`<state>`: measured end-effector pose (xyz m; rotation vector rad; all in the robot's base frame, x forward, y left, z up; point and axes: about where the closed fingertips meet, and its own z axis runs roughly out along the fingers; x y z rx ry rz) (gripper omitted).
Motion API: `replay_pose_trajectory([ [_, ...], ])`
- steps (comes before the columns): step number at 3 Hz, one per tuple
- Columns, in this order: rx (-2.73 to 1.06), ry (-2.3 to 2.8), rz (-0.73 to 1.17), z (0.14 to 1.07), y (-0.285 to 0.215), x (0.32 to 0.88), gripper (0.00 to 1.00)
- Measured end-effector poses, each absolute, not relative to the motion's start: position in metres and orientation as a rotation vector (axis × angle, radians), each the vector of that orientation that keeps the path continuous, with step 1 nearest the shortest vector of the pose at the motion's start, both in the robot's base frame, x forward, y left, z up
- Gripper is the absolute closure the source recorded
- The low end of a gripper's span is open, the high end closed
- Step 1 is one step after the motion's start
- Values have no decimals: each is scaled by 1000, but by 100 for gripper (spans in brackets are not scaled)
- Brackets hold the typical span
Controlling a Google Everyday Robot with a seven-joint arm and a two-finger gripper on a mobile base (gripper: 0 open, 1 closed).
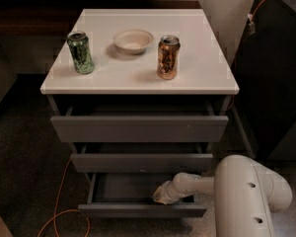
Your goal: Place orange can into bottom drawer
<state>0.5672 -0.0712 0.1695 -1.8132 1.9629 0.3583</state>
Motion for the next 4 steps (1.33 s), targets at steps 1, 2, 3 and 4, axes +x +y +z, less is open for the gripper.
replay_pose_trajectory([
  [1, -1822, 1978, 377, 164, -66, 555, 100],
  [2, -1822, 1978, 378, 167, -66, 555, 100],
  [3, -1824, 1981, 395, 165, -61, 543, 100],
  [4, -1814, 1974, 436, 167, -50, 516, 100],
])
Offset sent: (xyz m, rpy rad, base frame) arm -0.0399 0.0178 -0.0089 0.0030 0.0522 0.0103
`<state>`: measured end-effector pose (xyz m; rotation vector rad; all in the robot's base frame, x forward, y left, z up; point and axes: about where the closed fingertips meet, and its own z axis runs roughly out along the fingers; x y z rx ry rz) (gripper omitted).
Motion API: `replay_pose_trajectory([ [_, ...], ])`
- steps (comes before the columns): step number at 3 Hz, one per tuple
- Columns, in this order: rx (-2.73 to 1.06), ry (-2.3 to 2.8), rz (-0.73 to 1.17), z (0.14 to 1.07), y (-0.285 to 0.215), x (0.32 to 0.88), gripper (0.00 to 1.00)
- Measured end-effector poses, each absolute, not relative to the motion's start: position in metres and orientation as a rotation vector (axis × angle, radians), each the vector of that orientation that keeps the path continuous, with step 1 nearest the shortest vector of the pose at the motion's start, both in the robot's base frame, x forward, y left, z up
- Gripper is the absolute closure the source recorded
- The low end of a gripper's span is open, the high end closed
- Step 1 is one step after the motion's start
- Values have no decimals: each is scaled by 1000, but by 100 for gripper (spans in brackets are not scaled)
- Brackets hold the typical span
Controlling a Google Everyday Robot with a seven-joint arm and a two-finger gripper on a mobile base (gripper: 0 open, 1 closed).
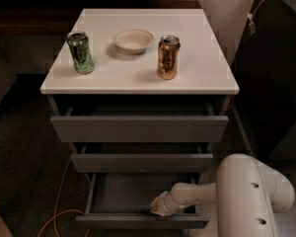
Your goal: Place orange can into bottom drawer
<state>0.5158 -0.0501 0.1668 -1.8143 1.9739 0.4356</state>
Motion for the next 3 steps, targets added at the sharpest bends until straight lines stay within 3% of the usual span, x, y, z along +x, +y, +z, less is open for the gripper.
replay_pose_trajectory([
  [2, -1789, 1947, 457, 180, -40, 486, 100],
  [3, -1790, 1911, 417, 201, -38, 483, 85],
])
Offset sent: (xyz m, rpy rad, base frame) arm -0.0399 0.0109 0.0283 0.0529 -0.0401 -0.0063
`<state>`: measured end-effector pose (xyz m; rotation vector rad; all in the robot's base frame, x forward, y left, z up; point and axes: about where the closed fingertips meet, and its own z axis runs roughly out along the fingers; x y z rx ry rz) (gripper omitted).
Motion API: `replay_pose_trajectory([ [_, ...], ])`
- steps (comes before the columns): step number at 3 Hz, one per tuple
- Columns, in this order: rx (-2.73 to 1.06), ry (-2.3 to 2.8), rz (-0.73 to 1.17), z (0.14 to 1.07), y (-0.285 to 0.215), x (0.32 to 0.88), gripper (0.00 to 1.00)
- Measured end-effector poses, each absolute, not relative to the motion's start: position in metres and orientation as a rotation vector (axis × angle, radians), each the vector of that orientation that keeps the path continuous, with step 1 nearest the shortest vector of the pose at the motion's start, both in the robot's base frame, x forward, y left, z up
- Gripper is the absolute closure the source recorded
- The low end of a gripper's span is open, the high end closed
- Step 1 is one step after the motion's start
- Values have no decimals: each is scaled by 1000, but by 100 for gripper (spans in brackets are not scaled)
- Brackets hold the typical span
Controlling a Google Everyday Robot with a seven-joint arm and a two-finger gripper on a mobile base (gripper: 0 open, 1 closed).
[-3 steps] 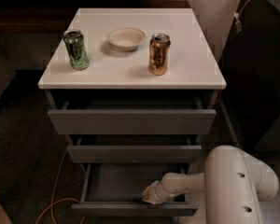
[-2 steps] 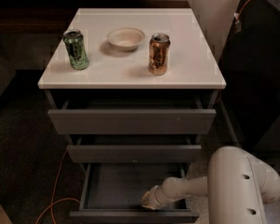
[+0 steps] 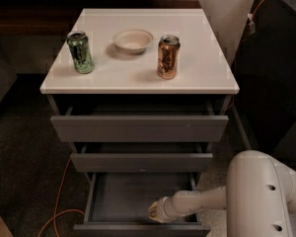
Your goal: Place orange can into bottom drawer
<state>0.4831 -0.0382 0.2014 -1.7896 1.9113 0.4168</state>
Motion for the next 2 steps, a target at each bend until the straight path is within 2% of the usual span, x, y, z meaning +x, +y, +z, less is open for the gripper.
replay_pose_trajectory([
  [2, -1821, 1781, 309, 274, -33, 481, 37],
])
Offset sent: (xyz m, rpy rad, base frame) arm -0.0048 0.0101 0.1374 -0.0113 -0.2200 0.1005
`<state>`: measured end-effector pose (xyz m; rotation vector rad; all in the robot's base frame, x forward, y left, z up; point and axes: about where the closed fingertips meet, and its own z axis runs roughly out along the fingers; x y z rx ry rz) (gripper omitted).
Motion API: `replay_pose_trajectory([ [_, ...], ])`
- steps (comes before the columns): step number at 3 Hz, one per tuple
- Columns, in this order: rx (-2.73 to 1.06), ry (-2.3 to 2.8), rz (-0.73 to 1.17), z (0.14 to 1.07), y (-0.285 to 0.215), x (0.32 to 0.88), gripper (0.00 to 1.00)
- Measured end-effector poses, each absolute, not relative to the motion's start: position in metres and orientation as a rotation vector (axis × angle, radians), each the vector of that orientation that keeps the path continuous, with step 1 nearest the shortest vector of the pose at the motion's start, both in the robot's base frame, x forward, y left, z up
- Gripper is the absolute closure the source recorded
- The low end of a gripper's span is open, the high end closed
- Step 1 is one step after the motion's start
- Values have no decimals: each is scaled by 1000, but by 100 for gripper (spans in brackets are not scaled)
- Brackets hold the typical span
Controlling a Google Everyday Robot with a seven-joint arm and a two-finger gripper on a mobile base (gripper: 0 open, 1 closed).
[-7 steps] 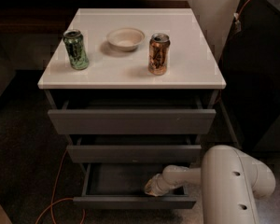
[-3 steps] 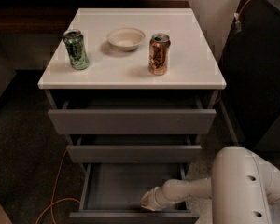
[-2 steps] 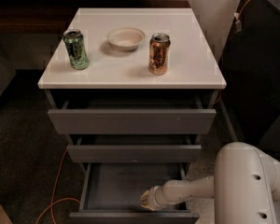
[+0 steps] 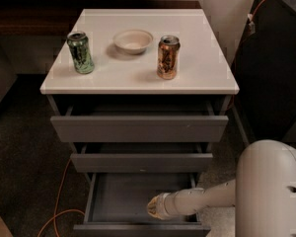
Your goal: Place orange can into bottom drawer
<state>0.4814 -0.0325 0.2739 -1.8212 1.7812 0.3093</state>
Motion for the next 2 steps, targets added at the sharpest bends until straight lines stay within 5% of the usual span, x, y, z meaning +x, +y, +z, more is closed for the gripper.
replay_pose_trajectory([
  [2, -1870, 1668, 248, 353, -23, 468, 0],
])
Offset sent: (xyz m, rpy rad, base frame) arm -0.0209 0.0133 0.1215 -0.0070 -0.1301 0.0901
